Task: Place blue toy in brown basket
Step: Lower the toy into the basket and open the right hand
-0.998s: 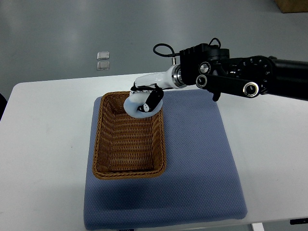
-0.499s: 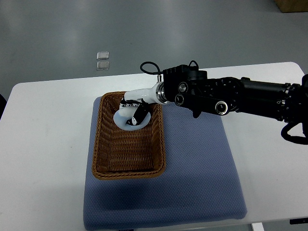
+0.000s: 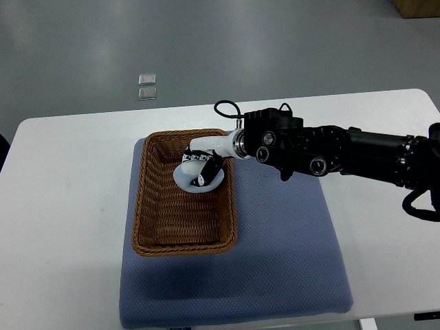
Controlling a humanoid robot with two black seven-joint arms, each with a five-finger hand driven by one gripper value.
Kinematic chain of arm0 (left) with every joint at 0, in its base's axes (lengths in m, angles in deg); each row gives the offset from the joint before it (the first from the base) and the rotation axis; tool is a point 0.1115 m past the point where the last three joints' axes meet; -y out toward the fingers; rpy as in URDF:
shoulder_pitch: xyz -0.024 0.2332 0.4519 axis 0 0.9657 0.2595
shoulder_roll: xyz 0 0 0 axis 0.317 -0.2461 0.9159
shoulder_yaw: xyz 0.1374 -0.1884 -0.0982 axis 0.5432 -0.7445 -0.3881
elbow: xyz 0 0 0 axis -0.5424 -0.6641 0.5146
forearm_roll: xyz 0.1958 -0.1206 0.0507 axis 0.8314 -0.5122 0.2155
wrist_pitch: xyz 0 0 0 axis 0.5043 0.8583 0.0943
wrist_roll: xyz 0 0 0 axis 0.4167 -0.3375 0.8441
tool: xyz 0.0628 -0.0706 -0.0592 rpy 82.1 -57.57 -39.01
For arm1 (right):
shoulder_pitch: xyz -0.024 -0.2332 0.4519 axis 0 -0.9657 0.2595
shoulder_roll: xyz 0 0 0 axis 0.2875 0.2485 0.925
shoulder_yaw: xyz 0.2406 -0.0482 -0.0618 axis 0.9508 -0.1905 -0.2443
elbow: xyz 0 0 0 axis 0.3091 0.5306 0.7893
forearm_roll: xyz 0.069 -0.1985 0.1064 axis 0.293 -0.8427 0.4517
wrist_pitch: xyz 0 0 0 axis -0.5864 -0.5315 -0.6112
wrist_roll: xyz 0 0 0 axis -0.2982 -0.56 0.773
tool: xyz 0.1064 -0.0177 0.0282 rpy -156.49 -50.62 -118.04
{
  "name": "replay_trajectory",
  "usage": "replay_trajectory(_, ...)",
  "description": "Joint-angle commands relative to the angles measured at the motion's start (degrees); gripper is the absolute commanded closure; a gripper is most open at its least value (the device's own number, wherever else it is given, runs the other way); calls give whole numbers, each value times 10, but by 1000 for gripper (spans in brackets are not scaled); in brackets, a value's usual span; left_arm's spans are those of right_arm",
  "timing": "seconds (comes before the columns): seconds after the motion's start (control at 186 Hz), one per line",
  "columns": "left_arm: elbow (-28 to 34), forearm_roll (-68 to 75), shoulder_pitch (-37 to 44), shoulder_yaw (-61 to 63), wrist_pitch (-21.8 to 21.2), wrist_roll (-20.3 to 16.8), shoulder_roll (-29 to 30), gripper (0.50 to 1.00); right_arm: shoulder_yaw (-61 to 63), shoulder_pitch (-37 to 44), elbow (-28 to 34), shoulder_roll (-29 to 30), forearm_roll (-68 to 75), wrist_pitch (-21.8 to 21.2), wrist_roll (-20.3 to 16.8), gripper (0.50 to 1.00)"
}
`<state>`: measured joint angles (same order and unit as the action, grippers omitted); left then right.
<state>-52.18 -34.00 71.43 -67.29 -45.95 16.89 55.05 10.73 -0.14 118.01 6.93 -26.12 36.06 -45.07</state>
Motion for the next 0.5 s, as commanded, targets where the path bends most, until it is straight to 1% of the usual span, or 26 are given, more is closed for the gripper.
replay_trajectory(0.0,0,0,0,-1,0,0,0,500,0,-4,0,0,1,7,2,803)
replay_trajectory(0.016,0,0,0,-1,-1,0,0,500,0,-4,0,0,1,7,2,789)
replay_trajectory(0.021,0,0,0,0,0,0,0,500,0,-4,0,0,1,7,2,769)
replay_trajectory(0.027,0,0,0,0,0,0,0,500,0,-4,0,0,1,7,2,769)
replay_trajectory(0.032,0,0,0,-1,0,0,0,500,0,-5,0,0,1,8,2,746)
replay_trajectory(0.038,0,0,0,-1,0,0,0,500,0,-5,0,0,1,8,2,746)
replay_trajectory(0.043,0,0,0,0,0,0,0,500,0,-5,0,0,1,8,2,728)
replay_trajectory(0.064,0,0,0,0,0,0,0,500,0,-5,0,0,1,8,2,709)
replay_trajectory(0.113,1,0,0,0,-1,0,0,500,1,-5,0,0,2,9,2,695)
replay_trajectory(0.129,1,0,0,0,0,0,0,500,1,-5,0,0,2,9,2,673)
replay_trajectory(0.134,1,0,0,0,0,0,0,500,1,-5,0,0,2,9,2,673)
replay_trajectory(0.14,1,0,0,0,0,0,0,500,2,-5,0,0,2,9,2,660)
replay_trajectory(0.161,1,0,0,0,-1,0,0,500,4,-5,0,0,3,9,2,644)
replay_trajectory(0.263,0,0,0,0,0,0,0,500,27,-6,0,0,2,5,2,638)
replay_trajectory(0.322,1,0,0,0,-1,0,0,500,35,-5,0,0,3,3,2,603)
replay_trajectory(0.494,2,0,0,1,-1,0,0,500,61,-1,1,0,4,-2,2,599)
